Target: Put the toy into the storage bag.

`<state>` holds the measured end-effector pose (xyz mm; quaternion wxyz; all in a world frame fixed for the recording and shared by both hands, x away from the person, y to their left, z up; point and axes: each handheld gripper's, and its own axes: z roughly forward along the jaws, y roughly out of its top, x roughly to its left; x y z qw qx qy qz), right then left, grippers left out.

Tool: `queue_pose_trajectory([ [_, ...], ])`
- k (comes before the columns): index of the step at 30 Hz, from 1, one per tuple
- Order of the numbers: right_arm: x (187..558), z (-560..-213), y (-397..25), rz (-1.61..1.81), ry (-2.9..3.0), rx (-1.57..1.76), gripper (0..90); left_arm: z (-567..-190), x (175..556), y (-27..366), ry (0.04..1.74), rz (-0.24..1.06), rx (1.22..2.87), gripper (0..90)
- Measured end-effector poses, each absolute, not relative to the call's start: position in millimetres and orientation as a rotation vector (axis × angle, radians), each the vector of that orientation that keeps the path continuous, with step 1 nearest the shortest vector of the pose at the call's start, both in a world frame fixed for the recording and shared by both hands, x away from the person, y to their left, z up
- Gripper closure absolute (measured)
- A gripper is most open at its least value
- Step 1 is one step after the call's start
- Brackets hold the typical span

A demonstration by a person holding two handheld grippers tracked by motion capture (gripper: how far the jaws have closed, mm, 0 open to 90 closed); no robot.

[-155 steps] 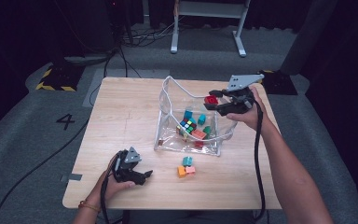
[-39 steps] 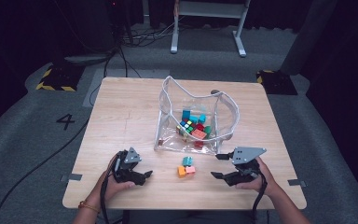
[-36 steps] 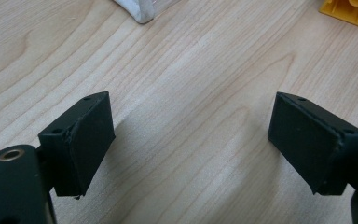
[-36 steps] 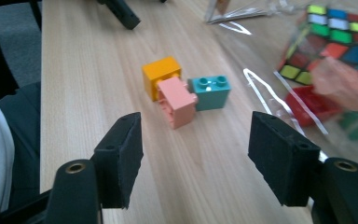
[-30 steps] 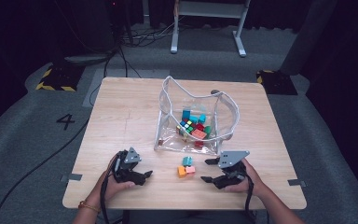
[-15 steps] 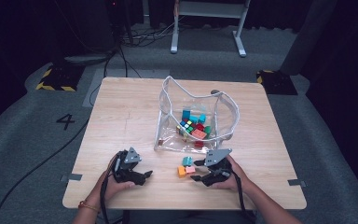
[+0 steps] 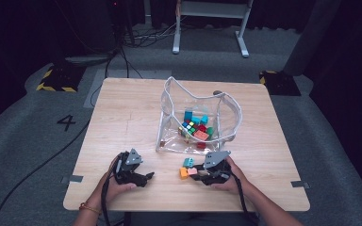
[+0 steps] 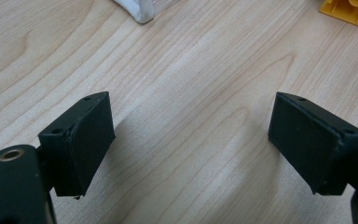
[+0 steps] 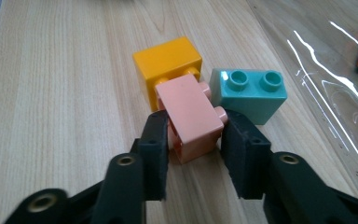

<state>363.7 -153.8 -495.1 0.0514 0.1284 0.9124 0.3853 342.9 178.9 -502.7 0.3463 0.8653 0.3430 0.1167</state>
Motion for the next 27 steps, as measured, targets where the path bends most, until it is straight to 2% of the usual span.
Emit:
queue_pose_trajectory([
  [2,365,-495,-156,1.187,2.773,0.378,66.7,-503,343,179,0.890,0.303,2.245,14.4],
  [11,365,-490,-165,1.234,2.717,0.307,67.3,-503,343,179,0.890,0.303,2.245,14.4],
  [27,365,-473,-228,1.246,2.623,0.473,67.3,-503,343,179,0.891,0.308,2.245,14.4],
])
